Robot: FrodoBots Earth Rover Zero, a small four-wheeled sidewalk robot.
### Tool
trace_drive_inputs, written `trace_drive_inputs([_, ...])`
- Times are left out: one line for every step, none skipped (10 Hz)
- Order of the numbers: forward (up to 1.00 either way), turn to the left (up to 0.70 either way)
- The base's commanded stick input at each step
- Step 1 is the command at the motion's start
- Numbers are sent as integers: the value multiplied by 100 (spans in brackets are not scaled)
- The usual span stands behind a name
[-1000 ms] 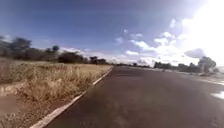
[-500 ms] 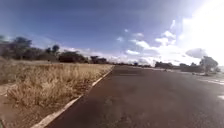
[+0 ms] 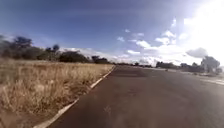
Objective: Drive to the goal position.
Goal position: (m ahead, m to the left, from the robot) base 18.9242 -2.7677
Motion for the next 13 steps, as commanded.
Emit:
trace_drive_inputs([50,-50])
trace_drive_inputs([50,-41])
trace_drive_inputs([50,-18])
trace_drive_inputs([50,0])
trace_drive_inputs([50,0])
trace_drive_inputs([50,0])
trace_drive_inputs([50,0])
trace_drive_inputs([50,0])
trace_drive_inputs([50,0])
trace_drive_inputs([50,0])
trace_drive_inputs([50,0])
trace_drive_inputs([50,0])
trace_drive_inputs([50,0])
